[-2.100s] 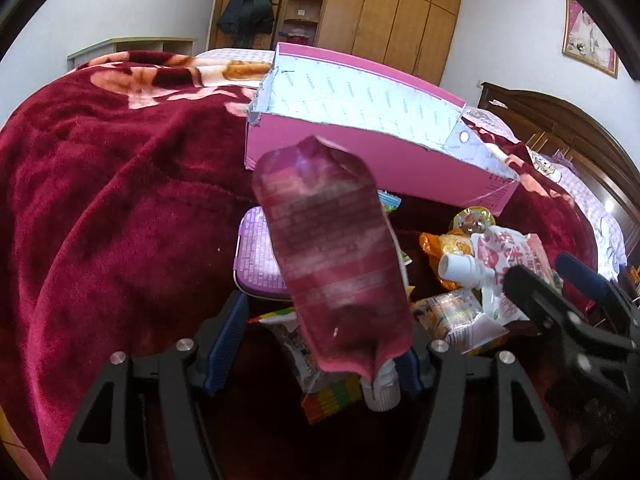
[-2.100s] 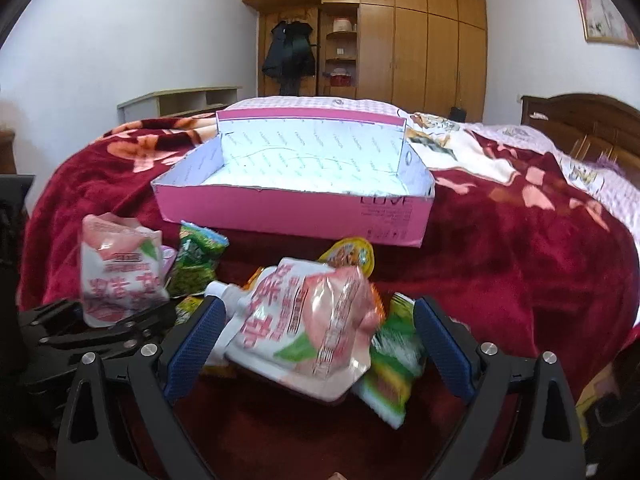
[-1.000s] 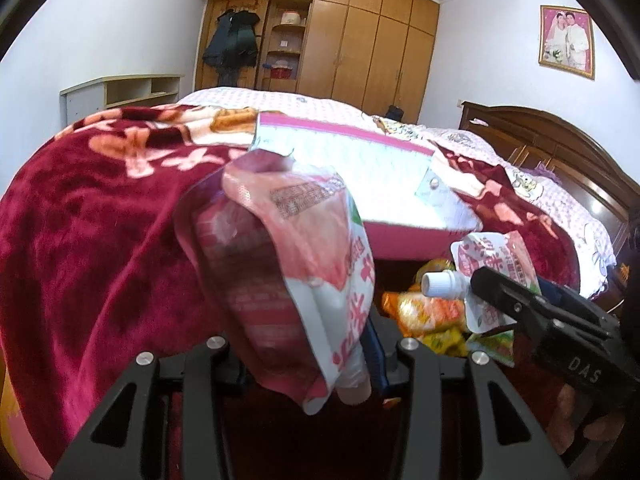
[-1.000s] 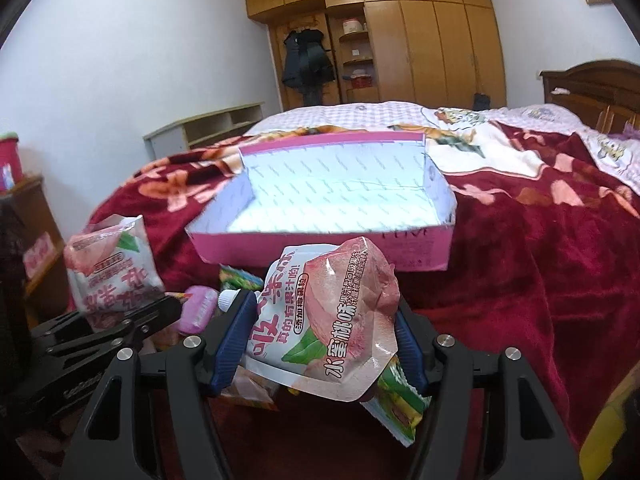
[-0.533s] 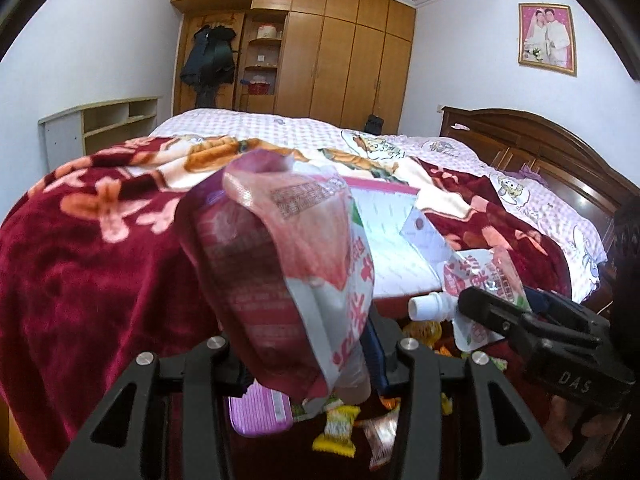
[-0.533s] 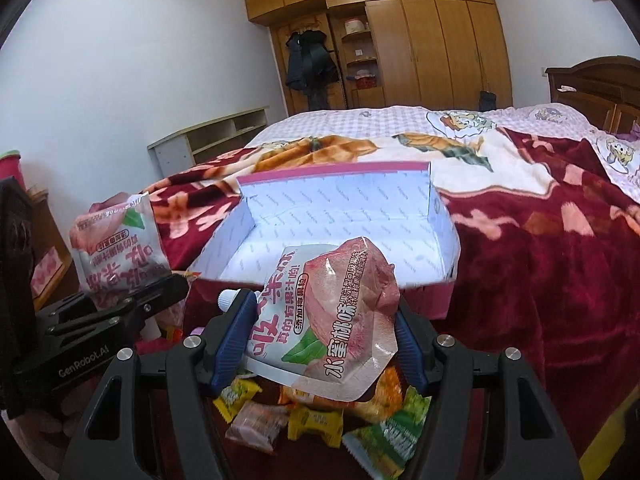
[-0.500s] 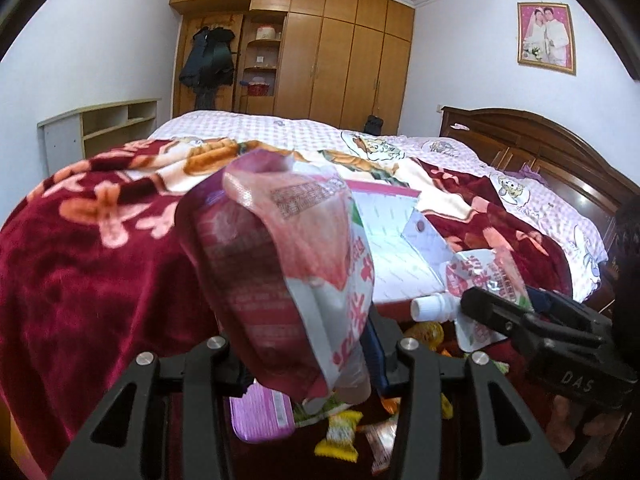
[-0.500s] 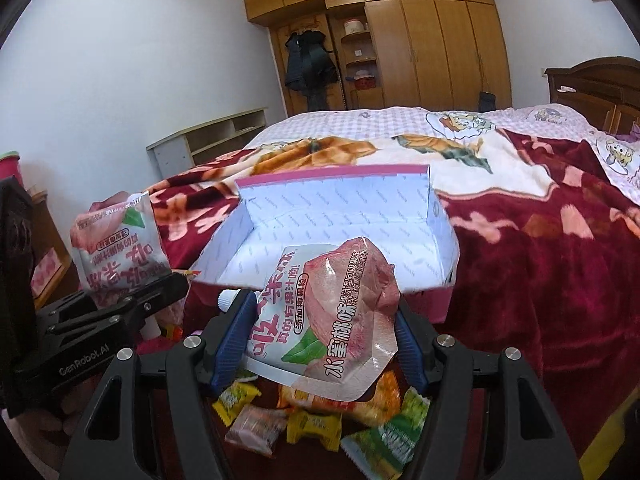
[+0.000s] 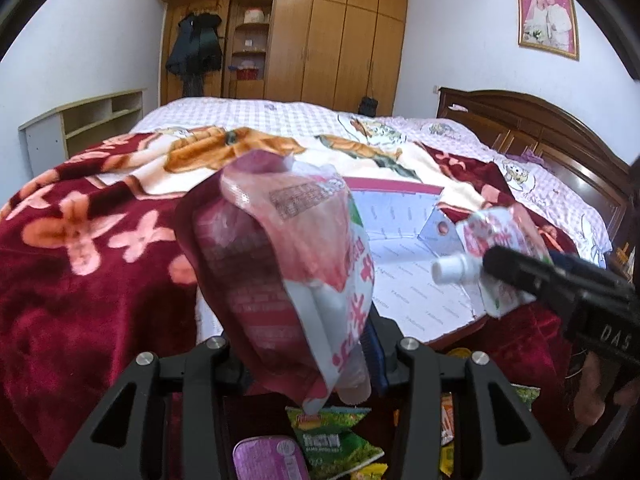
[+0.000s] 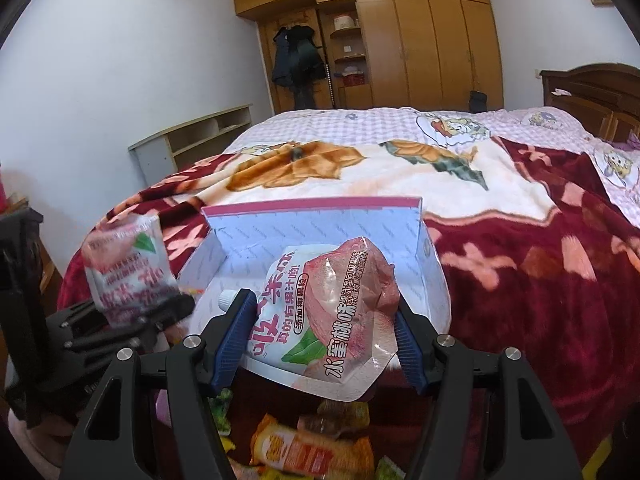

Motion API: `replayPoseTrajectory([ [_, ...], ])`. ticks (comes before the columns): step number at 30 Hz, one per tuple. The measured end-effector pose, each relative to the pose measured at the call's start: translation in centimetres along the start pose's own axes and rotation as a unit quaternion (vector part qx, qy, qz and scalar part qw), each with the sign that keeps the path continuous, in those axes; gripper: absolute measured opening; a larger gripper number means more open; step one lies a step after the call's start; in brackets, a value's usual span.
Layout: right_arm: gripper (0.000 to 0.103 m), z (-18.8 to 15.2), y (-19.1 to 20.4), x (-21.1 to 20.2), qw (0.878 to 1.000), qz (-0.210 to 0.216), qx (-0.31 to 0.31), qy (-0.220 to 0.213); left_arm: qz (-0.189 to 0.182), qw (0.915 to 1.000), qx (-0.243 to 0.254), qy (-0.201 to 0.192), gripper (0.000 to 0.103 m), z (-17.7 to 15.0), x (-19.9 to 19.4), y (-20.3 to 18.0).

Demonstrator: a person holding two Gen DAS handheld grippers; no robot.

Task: Organize snacks
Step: 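Lift both pink pouches and carry them over the pink box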

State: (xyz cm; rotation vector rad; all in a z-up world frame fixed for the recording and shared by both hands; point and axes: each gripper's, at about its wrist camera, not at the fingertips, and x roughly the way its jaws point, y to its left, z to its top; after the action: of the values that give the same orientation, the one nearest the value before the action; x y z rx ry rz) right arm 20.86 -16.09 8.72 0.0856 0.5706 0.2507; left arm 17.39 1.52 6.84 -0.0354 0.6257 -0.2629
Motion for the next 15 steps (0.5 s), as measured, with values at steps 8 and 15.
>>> replayPoseTrajectory([
  [8, 0.066, 1.2, -1.3, 4.2, 1.000, -0.002, 0.012, 0.023, 0.008, 0.9995, 0.005, 0.030, 0.045, 1.1, 4.2, 0.3],
  [15, 0.066, 1.3, -2.7, 8.3, 0.998, 0.005, 0.027, 0.048, 0.023, 0.9986, 0.011, 0.046, 0.045, 1.2, 7.9, 0.8],
])
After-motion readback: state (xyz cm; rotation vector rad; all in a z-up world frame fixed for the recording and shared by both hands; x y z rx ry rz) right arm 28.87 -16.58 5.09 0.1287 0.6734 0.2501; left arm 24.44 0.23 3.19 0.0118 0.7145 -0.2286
